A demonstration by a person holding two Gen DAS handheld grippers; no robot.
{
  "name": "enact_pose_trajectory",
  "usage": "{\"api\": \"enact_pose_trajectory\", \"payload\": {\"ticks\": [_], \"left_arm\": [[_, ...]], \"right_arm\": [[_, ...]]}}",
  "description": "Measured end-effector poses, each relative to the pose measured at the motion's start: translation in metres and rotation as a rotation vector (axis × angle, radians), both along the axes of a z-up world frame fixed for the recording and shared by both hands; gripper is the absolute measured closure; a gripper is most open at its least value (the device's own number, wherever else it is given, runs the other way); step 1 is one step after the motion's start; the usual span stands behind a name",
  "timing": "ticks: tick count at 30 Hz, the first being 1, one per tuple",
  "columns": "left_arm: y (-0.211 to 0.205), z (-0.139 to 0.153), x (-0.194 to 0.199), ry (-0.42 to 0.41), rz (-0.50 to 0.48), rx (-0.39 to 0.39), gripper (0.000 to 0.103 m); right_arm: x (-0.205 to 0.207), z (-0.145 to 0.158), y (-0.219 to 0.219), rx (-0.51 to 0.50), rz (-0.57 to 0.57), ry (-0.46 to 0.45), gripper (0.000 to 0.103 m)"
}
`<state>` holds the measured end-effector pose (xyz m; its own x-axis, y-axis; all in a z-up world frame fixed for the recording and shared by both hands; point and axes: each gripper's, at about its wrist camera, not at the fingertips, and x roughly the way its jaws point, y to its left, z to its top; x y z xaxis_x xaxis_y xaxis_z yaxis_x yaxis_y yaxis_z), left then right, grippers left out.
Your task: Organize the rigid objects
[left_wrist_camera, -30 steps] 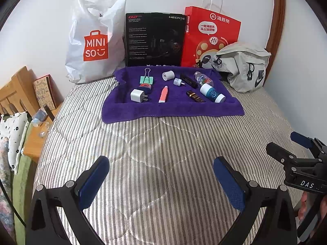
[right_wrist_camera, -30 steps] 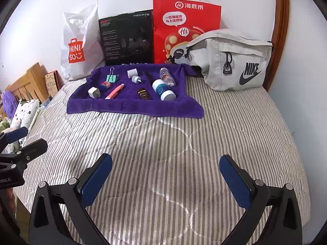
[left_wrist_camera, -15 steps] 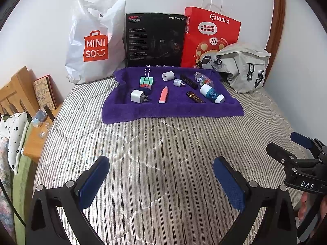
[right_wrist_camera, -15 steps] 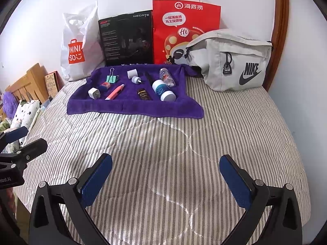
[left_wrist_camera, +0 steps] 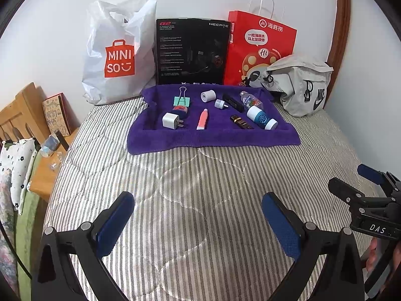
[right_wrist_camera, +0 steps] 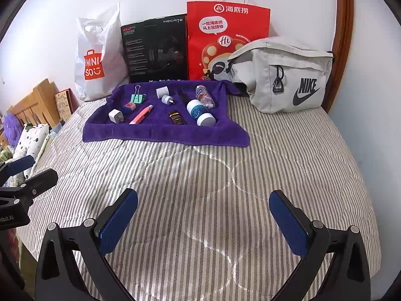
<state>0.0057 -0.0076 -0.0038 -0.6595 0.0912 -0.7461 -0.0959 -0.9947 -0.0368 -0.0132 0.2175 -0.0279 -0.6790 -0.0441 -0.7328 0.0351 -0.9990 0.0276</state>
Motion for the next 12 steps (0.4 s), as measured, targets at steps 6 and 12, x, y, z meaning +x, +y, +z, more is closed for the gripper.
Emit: {"api": "enact_pose_trajectory", "payload": {"ticks": [6,12], "left_arm": [[-0.0009,-0.0001,0.0001,0.001,0.004,-0.004,0.0],[-0.0013,0.0008,0.0005,0.015,0.007,-0.004,0.0]], "right_arm": [[0.0005,-0.0006,-0.0006,0.001,0.003,-0.004,0.0],[0.0002,-0.0006,0.0011,-0.001,-0.005,-0.002,0.0]]}}
